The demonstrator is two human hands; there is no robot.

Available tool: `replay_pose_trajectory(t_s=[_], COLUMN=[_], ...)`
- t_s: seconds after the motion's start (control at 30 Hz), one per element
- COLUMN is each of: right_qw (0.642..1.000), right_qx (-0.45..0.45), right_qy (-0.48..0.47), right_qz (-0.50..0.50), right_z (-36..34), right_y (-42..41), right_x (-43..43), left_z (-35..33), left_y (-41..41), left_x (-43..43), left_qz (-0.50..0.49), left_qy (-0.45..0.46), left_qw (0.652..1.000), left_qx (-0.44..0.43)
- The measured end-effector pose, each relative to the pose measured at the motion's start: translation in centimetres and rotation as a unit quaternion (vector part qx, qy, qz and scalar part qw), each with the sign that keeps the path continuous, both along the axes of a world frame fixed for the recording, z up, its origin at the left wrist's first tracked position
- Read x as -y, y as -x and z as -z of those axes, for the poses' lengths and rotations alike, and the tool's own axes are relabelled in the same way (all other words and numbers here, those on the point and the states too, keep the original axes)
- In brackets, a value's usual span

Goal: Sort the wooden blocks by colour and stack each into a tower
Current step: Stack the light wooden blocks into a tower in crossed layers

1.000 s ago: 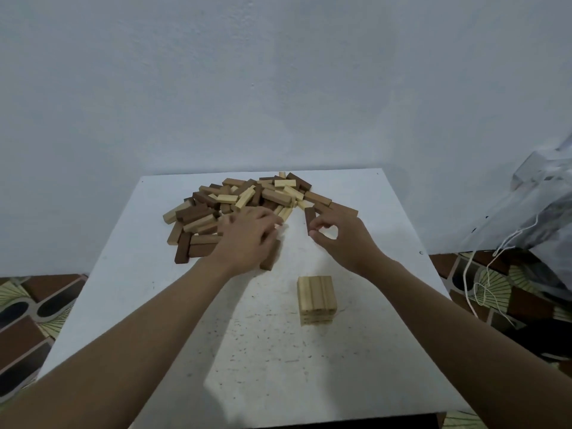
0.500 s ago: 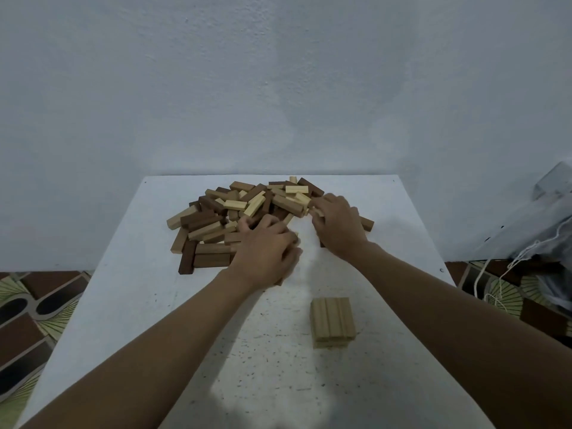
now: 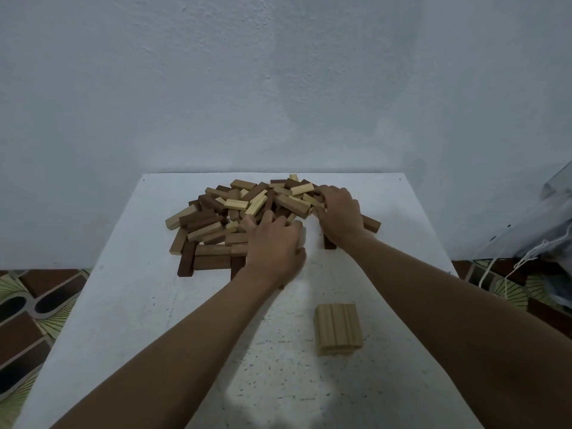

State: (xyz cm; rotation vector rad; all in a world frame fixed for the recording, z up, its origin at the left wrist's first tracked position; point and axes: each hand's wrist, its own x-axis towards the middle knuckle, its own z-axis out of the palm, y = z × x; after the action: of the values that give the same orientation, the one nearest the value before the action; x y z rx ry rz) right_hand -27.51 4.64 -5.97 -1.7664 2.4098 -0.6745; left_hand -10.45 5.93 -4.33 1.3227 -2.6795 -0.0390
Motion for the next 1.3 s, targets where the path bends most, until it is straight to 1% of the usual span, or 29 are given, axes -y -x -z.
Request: replay_pose_trajectory(t_s=[0.1, 0.2, 0.3, 0.37, 0.43, 0.5, 0.57, 0.63, 0.67, 0.77, 0.83, 0.97, 1.03, 1.1, 1.17, 1.3], right_qw=[0.999, 0.991, 0.983, 0.977, 0.976, 0.973, 0.966, 0.963, 0.961, 0.943, 0.93, 0.908, 0.898, 0.893, 0.902, 0.946], right_qx=[0.016, 0.088, 0.154, 0.191, 0.207, 0.226, 0.238, 0.199, 0.171, 0.116, 0.075, -0.028, -0.051, -0.069, -0.067, -0.053], right_qy=[0.044, 0.094, 0.091, 0.088, 0.07, 0.03, -0.02, -0.072, -0.093, -0.14, -0.166, -0.209, -0.227, -0.238, -0.216, -0.117], right_qz=[0.017, 0.034, 0.032, 0.026, 0.012, -0.031, -0.094, -0.166, -0.199, -0.28, -0.318, -0.362, -0.374, -0.377, -0.369, -0.297], right_z=[0.1, -0.3, -1.6, -3.0, -4.7, -6.1, -7.2, -8.0, -8.2, -8.5, -8.4, -6.9, -6.3, -6.2, -6.5, -6.8], right_y=[0.2, -0.1, -0.9, -1.4, -1.9, -2.3, -2.8, -3.8, -4.4, -7.0, -8.8, -12.3, -13.3, -13.9, -13.9, -13.4], right_x=[-0.5, -1.6, -3.4, -4.9, -6.3, -7.4, -8.3, -9.1, -9.4, -10.2, -10.3, -10.2, -10.1, -9.8, -9.1, -7.0], left_z=[-0.1, 0.3, 0.2, -0.1, -1.1, -2.3, -3.0, -3.3, -3.1, -2.5, -1.7, 0.3, 1.1, 1.6, 2.0, 2.5], left_y=[-0.1, -0.1, 0.0, -0.2, -1.0, -2.7, -5.3, -8.6, -10.1, -14.1, -15.9, -18.1, -18.4, -18.5, -18.6, -18.8], left_x=[0.0, 0.2, -0.1, 0.0, 0.1, -0.2, -0.8, -1.5, -1.7, -3.1, -4.2, -5.6, -5.9, -6.1, -5.9, -5.1], left_qz=[-0.007, 0.014, 0.032, 0.024, 0.014, 0.006, -0.001, -0.003, 0.001, 0.006, -0.002, -0.021, -0.03, -0.044, -0.067, -0.096], left_qy=[0.012, 0.01, -0.001, -0.028, -0.061, -0.106, -0.145, -0.163, -0.162, -0.169, -0.183, -0.201, -0.214, -0.223, -0.216, -0.158], left_qw=[1.0, 1.0, 0.999, 0.994, 0.978, 0.956, 0.938, 0.928, 0.93, 0.943, 0.946, 0.95, 0.947, 0.94, 0.925, 0.909], left_qx=[0.014, -0.001, -0.038, -0.103, -0.198, -0.275, -0.314, -0.334, -0.33, -0.287, -0.268, -0.237, -0.236, -0.255, -0.304, -0.374])
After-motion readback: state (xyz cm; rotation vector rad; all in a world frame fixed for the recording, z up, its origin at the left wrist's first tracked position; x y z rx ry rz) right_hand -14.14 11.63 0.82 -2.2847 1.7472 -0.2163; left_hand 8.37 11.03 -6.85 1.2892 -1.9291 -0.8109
